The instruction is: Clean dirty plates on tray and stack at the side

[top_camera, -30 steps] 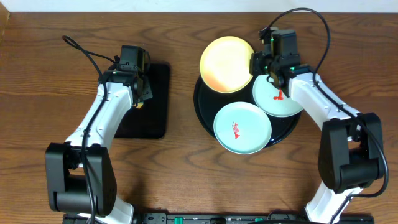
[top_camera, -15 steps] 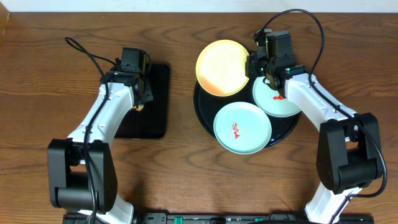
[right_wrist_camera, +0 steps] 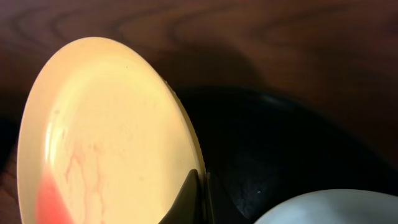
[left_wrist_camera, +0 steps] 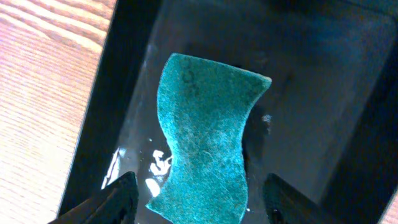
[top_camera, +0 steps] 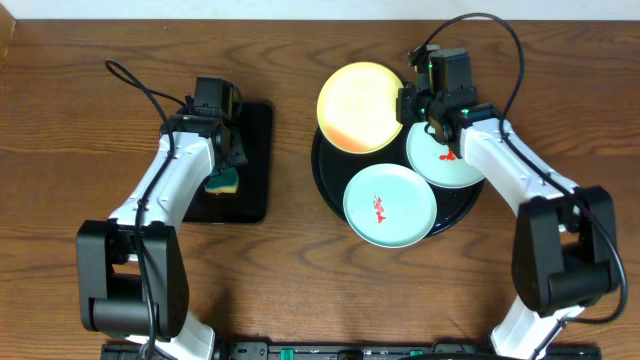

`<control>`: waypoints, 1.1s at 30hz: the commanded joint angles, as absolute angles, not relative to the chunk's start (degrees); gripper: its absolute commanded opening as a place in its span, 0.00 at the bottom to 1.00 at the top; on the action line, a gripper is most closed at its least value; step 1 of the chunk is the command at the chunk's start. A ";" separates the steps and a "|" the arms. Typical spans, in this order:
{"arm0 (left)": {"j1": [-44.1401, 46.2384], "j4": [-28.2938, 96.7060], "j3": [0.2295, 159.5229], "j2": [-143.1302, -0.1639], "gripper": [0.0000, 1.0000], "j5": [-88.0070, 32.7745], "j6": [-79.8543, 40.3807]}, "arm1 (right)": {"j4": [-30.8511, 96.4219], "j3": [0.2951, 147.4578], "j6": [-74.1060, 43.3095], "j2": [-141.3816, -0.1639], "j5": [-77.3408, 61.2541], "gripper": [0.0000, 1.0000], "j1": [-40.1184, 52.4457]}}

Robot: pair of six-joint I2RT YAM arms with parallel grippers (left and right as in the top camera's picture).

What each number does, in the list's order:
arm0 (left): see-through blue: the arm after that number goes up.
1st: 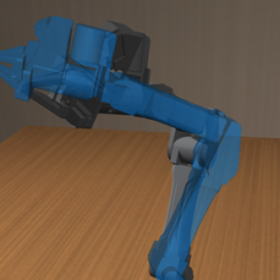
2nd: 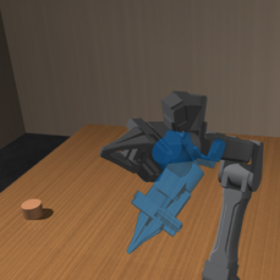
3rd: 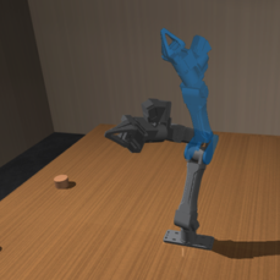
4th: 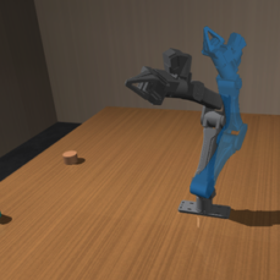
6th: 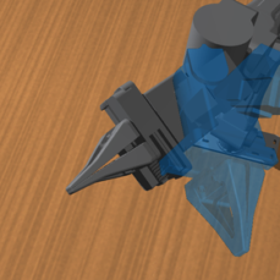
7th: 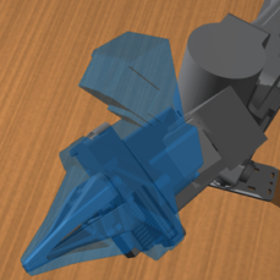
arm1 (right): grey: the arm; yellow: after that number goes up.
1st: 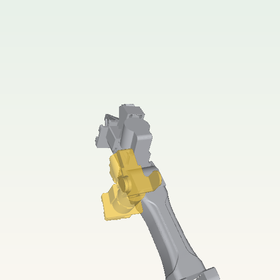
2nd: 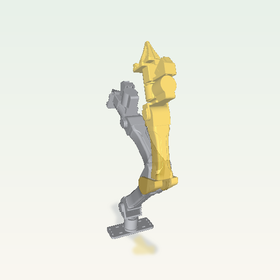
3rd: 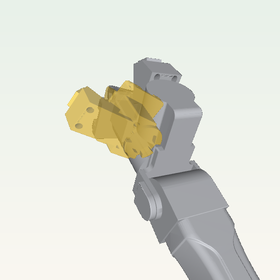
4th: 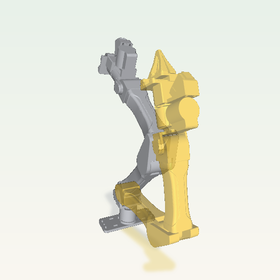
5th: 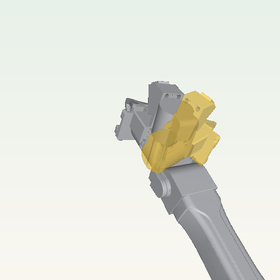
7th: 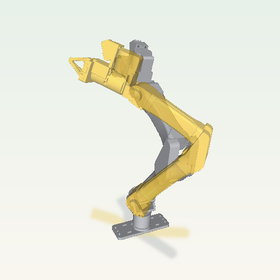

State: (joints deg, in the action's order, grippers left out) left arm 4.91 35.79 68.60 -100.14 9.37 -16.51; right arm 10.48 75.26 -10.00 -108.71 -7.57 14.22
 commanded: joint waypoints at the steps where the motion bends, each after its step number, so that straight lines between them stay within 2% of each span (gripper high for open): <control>1: 4.56 36.12 68.14 -96.92 0.66 7.16 -16.16 | 10.35 76.09 -7.99 -103.22 -4.58 0.01 14.28; 15: 4.56 37.21 68.14 -70.50 0.67 6.61 -16.12 | 15.77 76.09 -6.59 -98.78 8.23 0.01 14.20; 26: 4.56 41.17 68.14 -67.77 0.67 6.61 -16.12 | 17.39 76.09 -6.63 -98.78 8.82 0.01 14.24; 33: 4.56 40.38 68.14 -66.89 0.67 6.68 -15.05 | 16.19 76.09 -8.58 -98.78 3.09 0.01 16.47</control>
